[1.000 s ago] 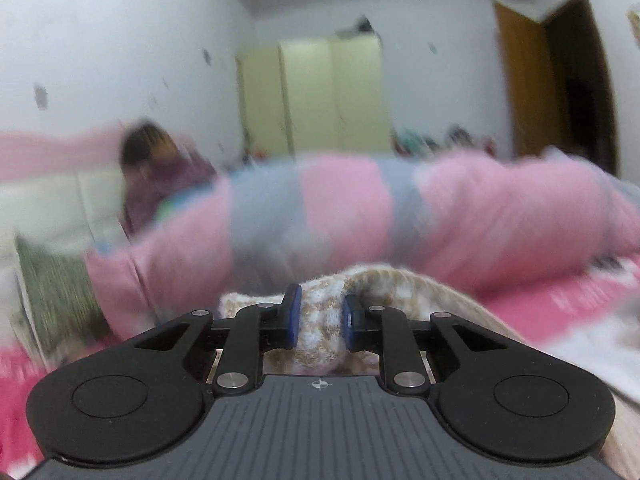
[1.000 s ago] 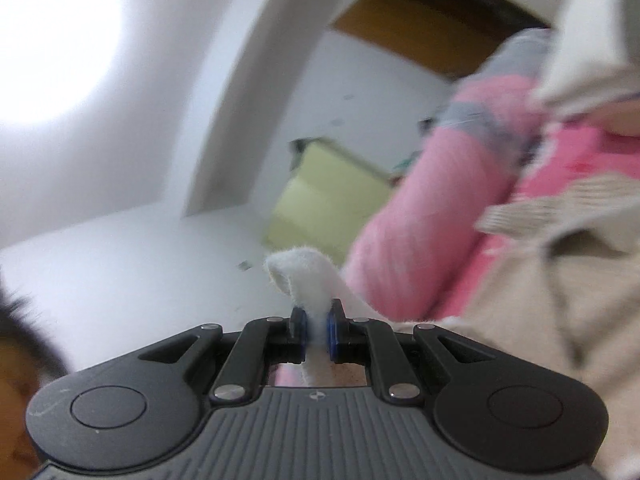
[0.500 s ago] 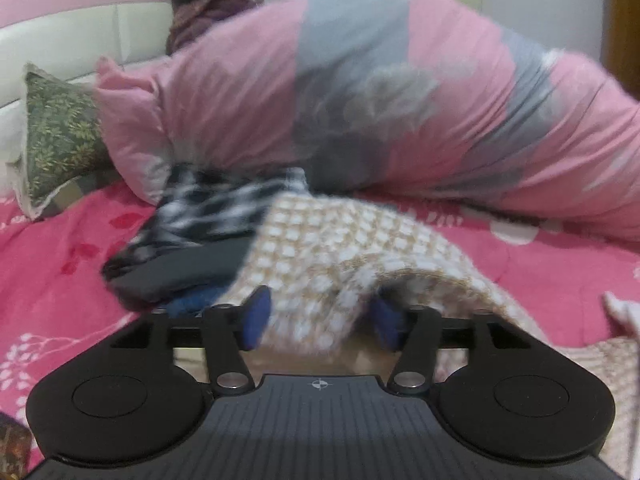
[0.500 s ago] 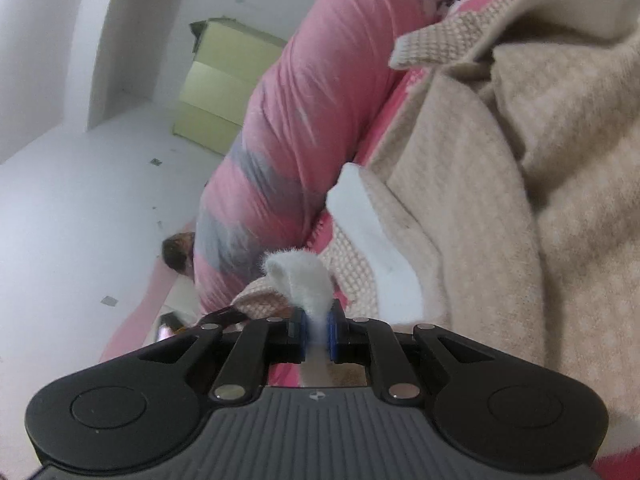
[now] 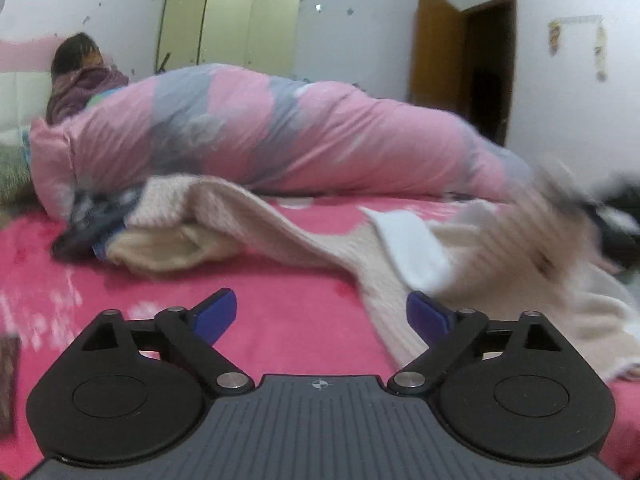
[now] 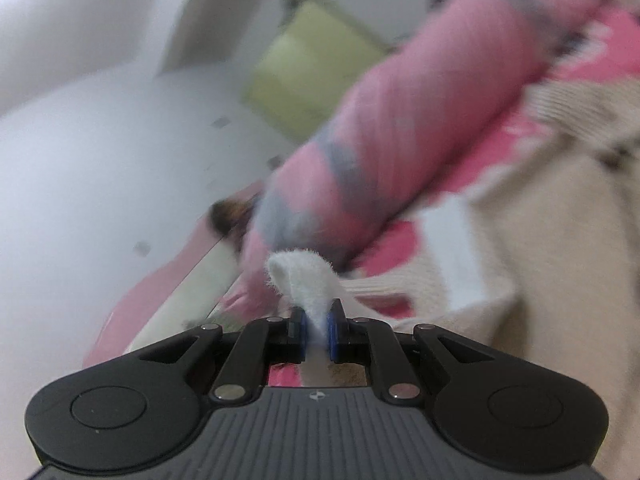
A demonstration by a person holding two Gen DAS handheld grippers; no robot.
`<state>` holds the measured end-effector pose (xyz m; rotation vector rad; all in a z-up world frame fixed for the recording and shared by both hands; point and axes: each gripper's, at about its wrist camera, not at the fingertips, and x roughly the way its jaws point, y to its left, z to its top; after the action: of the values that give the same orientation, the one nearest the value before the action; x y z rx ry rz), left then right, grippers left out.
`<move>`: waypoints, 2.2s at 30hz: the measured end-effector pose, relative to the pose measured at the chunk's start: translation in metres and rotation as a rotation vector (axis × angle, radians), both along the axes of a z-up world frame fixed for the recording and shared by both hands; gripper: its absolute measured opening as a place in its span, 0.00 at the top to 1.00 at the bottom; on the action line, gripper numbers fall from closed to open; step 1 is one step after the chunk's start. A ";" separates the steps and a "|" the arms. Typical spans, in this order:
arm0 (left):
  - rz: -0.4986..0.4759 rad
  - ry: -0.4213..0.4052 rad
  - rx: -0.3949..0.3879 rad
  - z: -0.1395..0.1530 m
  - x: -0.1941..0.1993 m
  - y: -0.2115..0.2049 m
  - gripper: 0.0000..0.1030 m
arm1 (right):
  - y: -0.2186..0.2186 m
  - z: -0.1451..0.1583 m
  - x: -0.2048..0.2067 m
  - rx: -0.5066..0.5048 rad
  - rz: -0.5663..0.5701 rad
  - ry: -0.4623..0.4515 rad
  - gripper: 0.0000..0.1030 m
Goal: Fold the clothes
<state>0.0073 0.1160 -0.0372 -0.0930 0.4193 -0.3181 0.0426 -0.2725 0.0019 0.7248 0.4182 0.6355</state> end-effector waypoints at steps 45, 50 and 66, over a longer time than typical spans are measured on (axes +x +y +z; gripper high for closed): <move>0.281 0.426 -0.395 -0.082 0.006 0.046 0.55 | -0.132 -0.152 -0.193 0.372 -0.417 0.524 0.47; 0.350 0.440 -0.432 -0.086 0.003 0.052 0.77 | -0.142 -0.156 -0.168 0.343 -0.573 0.606 0.50; 0.430 0.400 -0.375 -0.088 0.023 0.034 0.89 | -0.120 -0.176 -0.114 0.336 -0.757 0.555 0.95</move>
<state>0.0300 0.1501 -0.1254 -0.6126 0.7167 0.0545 -0.0712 -0.3929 -0.1736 1.2977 0.5035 -0.2341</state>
